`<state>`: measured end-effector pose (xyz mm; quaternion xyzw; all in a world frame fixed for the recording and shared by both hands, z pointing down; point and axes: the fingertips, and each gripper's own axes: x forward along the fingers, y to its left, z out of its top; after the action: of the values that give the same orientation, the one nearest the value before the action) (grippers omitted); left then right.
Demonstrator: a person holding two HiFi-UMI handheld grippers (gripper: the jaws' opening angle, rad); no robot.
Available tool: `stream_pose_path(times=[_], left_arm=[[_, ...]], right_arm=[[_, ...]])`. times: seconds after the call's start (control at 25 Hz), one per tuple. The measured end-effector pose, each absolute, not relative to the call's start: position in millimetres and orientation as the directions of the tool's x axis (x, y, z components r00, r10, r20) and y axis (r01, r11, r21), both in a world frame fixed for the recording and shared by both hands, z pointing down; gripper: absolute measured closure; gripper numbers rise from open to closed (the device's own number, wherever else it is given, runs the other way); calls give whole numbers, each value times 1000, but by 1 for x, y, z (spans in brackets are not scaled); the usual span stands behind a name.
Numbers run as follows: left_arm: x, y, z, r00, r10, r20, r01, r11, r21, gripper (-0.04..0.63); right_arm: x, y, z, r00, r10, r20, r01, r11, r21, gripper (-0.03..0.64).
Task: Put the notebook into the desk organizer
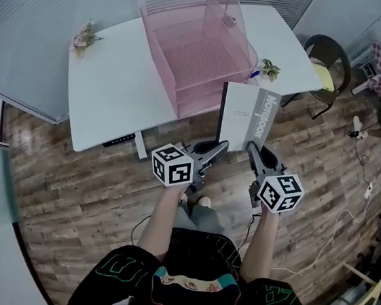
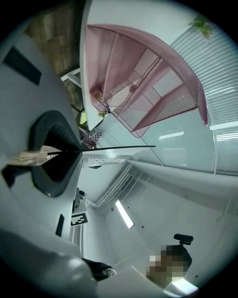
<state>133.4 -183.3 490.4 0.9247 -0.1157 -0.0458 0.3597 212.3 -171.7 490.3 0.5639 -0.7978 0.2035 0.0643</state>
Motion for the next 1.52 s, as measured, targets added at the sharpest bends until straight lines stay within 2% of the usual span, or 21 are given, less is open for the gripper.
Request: stream_pose_path(times=[0.4, 0.76, 1.52], left_arm=[[120, -171, 547, 940, -338, 52, -246, -563, 789, 594], [95, -170, 590, 919, -385, 86, -265, -441, 858, 594], [67, -226, 599, 894, -442, 72, -253, -365, 896, 594]], right_arm=[[200, -168, 547, -466, -766, 442, -878, 338, -339, 586], [174, -174, 589, -511, -685, 519, -855, 344, -388, 586], [148, -233, 598, -546, -647, 532, -833, 355, -424, 581]])
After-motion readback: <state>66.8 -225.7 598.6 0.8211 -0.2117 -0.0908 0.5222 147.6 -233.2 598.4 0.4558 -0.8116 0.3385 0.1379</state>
